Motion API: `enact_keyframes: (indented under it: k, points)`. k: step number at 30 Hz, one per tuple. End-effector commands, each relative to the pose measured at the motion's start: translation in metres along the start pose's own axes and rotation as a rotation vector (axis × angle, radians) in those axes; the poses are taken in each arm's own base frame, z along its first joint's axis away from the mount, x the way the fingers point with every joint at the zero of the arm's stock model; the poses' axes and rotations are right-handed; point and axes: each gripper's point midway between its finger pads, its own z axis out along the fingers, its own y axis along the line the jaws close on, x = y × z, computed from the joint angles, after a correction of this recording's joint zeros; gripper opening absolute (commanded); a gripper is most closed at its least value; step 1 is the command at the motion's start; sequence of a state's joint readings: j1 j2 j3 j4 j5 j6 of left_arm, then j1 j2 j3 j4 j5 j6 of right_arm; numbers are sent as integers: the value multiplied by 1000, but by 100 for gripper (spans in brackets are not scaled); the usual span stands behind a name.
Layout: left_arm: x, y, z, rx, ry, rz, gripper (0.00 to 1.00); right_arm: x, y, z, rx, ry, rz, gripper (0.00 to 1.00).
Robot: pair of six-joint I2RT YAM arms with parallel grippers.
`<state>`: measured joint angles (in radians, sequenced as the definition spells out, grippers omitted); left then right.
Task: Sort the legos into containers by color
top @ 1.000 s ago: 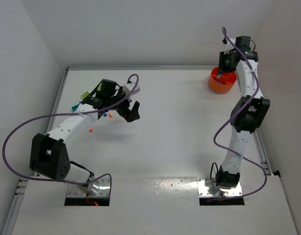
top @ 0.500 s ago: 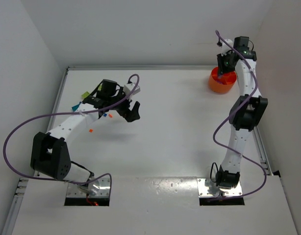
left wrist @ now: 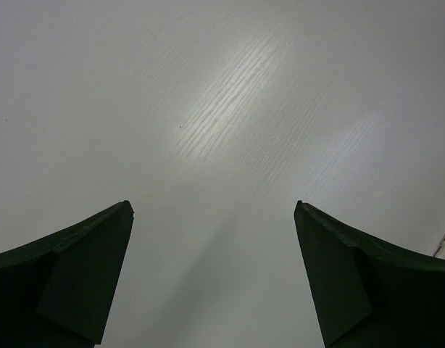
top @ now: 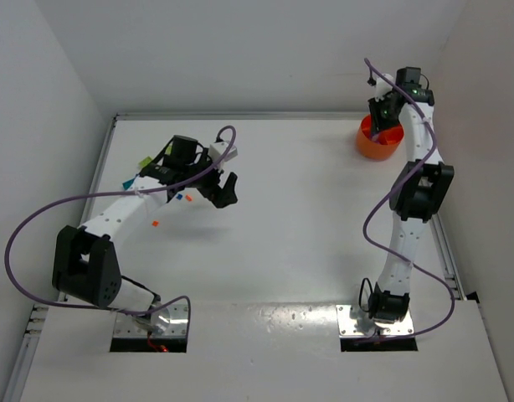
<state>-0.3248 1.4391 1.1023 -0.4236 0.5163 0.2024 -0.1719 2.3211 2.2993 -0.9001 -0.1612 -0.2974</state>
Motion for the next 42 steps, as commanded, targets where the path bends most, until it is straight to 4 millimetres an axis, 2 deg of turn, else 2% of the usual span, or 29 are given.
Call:
enact_keyframes:
  k: [1, 6, 11, 15, 19, 21, 22, 23, 29, 30, 31, 33, 34, 35, 37, 38, 40, 41, 42]
  points:
    - [-5, 4, 1, 5, -25, 17, 100, -15, -19, -9, 63, -47, -31, 9]
    - [-2, 8, 2, 0, -19, -3, 100, -15, -24, -10, 85, -46, -51, 9]
    - [-1, 6, 1, 11, -14, -7, 100, -11, -26, -6, 99, -29, -49, 14]
    - [-1, 6, 1, 11, -14, -7, 100, -12, -29, -6, 111, -33, -50, 23]
    - [-1, 6, 1, 11, -14, -7, 100, -17, -30, -10, 119, -49, -52, 40]
    - [-7, 4, -5, 5, -35, 6, 100, -19, -30, -13, 123, -58, -45, 44]
    - [-1, 5, -4, -2, -22, 0, 100, -22, -31, -16, 128, -68, -46, 45]
    - [-8, 5, -7, -10, -46, 14, 100, -24, -32, -16, 132, -77, -48, 48]
    - [-9, 10, -14, -37, -61, -7, 100, -29, -30, -22, 127, -95, -42, 48]
    - [-13, 14, -18, -51, -79, -3, 100, -38, -29, -36, 131, -126, -35, 48]
    - [-11, 17, -21, -64, -81, -38, 100, -39, -26, -41, 122, -135, -24, 47]
    - [-22, 29, -31, -108, -133, -55, 100, -41, -16, -53, 91, -159, -11, 47]
    - [-23, 37, -40, -144, -153, -80, 100, -53, -12, -78, 95, -209, 3, 47]
    - [-23, 43, -42, -171, -163, -139, 100, -58, -4, -88, 63, -236, -4, 47]
    - [-32, 73, -62, -333, -209, -204, 100, -57, 9, -103, 22, -258, 18, 47]
    - [-33, 84, -70, -377, -221, -236, 100, -63, 14, -127, 22, -291, 19, 47]
    - [-35, 89, -80, -362, -224, -228, 100, -59, 27, -140, -19, -306, 27, 47]
    - [-42, 100, -92, -386, -230, -199, 100, -58, 34, -147, -36, -317, 38, 47]
    - [-38, 107, -94, -392, -203, -206, 100, -54, 42, -160, -51, -326, 45, 47]
